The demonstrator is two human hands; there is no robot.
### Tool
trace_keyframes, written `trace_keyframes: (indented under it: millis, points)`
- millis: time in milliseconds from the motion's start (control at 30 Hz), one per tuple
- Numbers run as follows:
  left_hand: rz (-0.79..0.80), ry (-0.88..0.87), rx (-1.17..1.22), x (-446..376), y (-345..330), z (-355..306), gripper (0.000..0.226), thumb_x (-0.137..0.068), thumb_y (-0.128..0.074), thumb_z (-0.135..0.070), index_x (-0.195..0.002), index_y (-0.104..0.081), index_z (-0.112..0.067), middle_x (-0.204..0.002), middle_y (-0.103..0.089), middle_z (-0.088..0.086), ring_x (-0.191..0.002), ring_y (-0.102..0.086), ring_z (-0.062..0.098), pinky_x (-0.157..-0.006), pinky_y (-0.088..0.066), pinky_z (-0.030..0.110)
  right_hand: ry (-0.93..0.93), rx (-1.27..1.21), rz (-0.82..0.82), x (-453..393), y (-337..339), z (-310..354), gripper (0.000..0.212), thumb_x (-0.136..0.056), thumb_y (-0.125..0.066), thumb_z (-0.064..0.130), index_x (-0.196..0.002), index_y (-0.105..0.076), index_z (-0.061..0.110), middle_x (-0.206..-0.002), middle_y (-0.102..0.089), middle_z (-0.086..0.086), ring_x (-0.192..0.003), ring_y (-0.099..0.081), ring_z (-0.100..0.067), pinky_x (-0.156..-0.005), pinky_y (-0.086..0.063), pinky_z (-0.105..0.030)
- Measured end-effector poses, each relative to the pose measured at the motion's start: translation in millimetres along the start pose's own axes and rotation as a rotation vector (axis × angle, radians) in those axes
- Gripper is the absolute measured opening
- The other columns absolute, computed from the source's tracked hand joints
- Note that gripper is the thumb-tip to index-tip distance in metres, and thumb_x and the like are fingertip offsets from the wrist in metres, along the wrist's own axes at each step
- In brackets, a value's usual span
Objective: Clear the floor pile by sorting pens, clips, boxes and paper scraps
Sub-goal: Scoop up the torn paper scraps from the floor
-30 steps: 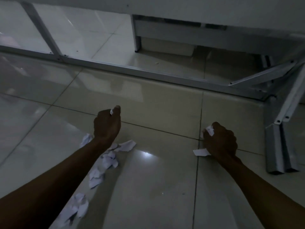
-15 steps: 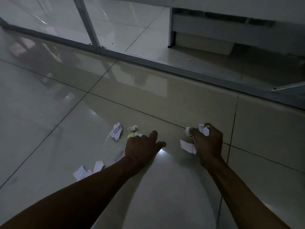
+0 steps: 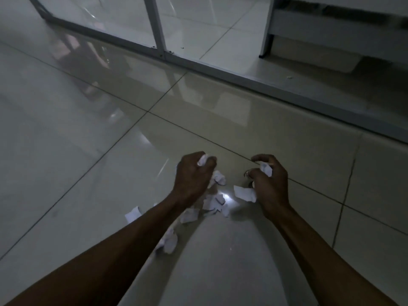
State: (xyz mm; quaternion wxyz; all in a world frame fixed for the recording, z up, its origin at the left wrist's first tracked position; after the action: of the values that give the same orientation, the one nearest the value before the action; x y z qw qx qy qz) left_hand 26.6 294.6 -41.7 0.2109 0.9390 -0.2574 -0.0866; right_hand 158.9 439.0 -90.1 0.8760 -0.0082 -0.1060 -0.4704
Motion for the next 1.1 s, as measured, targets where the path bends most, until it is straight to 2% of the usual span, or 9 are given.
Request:
trace_keyframes:
  millis: [100, 200, 300, 400, 500, 567, 667, 933, 1100]
  points:
    - [-0.132, 0.249, 0.203, -3.6, 36.0, 25.7, 0.042, -0.088, -0.063, -0.016, -0.050, -0.047, -0.009, -0.046, -0.039, 0.004, -0.045, -0.036, 0.014, -0.047, -0.029, 0.027, 0.103, 0.144, 0.066, -3.5, -28.5, 6.6, 0.021, -0.080, -0.059, -0.003, -0.077, -0.065, 0.017, -0.069, -0.061, 0.002, -0.061, -0.056, -0.014, -0.057, -0.042, -0.027]
    - [-0.191, 0.407, 0.261, 5.1, 65.7, 46.4, 0.034, -0.091, -0.060, -0.018, -0.060, -0.056, -0.005, -0.042, -0.046, 0.000, -0.039, -0.036, 0.016, -0.041, -0.027, 0.019, 0.278, 0.395, 0.119, -1.9, -56.0, 17.0, 0.016, -0.090, -0.065, 0.024, -0.075, -0.062, 0.019, -0.071, -0.064, 0.004, -0.071, -0.062, -0.016, -0.062, -0.042, -0.025]
    - [-0.222, 0.418, 0.130, 18.8, 94.9, 61.0, 0.032, -0.090, -0.059, -0.017, -0.064, -0.059, 0.001, -0.059, -0.066, 0.009, -0.038, -0.045, 0.015, -0.041, -0.035, 0.022, 0.463, 0.654, 0.182, 2.2, -79.1, 28.2, 0.025, -0.090, -0.062, 0.044, -0.078, -0.060, 0.022, -0.077, -0.067, 0.001, -0.074, -0.063, -0.019, -0.063, -0.046, -0.029]
    - [-0.316, 0.329, -0.160, 36.7, 129.7, 71.6, 0.037, -0.082, -0.058, -0.023, -0.058, -0.046, 0.002, -0.056, -0.057, 0.020, -0.048, -0.051, 0.029, -0.050, -0.043, 0.037, 0.625, 0.881, 0.310, 3.2, -101.8, 34.0, 0.045, -0.087, -0.050, 0.065, -0.093, -0.065, 0.022, -0.085, -0.068, -0.004, -0.079, -0.065, -0.022, -0.063, -0.042, -0.026]
    - [-0.417, 0.373, -0.391, 66.5, 156.6, 79.9, 0.032, -0.092, -0.056, -0.023, -0.067, -0.042, -0.010, -0.058, -0.048, 0.005, -0.058, -0.047, 0.026, -0.056, -0.034, 0.034, 0.701, 0.980, 0.380, 0.9, -118.3, 35.5, 0.068, -0.082, -0.036, 0.077, -0.115, -0.062, 0.024, -0.094, -0.066, -0.008, -0.083, -0.065, -0.026, -0.067, -0.044, -0.028]
    - [-0.425, 0.462, -0.515, 90.7, 159.9, 86.0, 0.020, -0.097, -0.052, -0.028, -0.089, -0.045, -0.011, -0.073, -0.053, 0.006, -0.070, -0.051, 0.026, -0.063, -0.033, 0.032, 0.715, 1.065, 0.428, 1.2, -127.9, 32.0, 0.074, -0.079, -0.029, 0.083, -0.123, -0.054, 0.029, -0.102, -0.061, -0.010, -0.090, -0.063, -0.030, -0.072, -0.046, -0.032]
    - [-0.343, 0.548, -0.648, 114.1, 144.5, 97.6, 0.024, -0.099, -0.045, -0.034, -0.111, -0.043, -0.014, -0.090, -0.060, 0.015, -0.085, -0.060, 0.035, -0.069, -0.039, 0.036, 0.645, 1.164, 0.509, 6.0, -135.7, 22.5, 0.077, -0.076, -0.026, 0.086, -0.133, -0.040, 0.037, -0.122, -0.050, -0.010, -0.109, -0.053, -0.032, -0.085, -0.044, -0.043]
    - [-0.211, 0.403, -0.814, 91.5, 99.6, 91.1, 0.026, -0.101, -0.037, -0.039, -0.106, -0.045, -0.015, -0.101, -0.066, 0.008, -0.090, -0.064, 0.029, -0.068, -0.040, 0.034, 0.591, 1.212, 0.634, 22.3, -133.6, 13.8, 0.075, -0.073, -0.023, 0.089, -0.133, -0.036, 0.047, -0.126, -0.036, -0.001, -0.113, -0.040, -0.025, -0.078, -0.034, -0.038]
    - [-0.140, 0.427, -0.826, 73.8, 83.9, 83.8, 0.027, -0.100, -0.041, -0.037, -0.115, -0.043, -0.014, -0.109, -0.063, 0.010, -0.097, -0.061, 0.031, -0.071, -0.038, 0.035, 0.560, 1.260, 0.812, 33.7, -128.6, 12.3, 0.111, -0.048, -0.041, 0.097, -0.142, -0.020, 0.045, -0.142, -0.021, -0.002, -0.125, -0.031, -0.026, -0.090, -0.040, -0.041]
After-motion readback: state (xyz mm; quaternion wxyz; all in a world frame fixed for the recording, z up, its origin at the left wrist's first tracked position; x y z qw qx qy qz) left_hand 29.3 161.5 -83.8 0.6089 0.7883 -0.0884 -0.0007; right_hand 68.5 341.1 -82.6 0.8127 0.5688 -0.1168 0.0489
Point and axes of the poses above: each hand's wrist, its own x-axis away from the middle knuckle, its own y-axis out of the back of the hand, z = x × y, the point moved 6 cm from there along -x, towards the middle knuckle
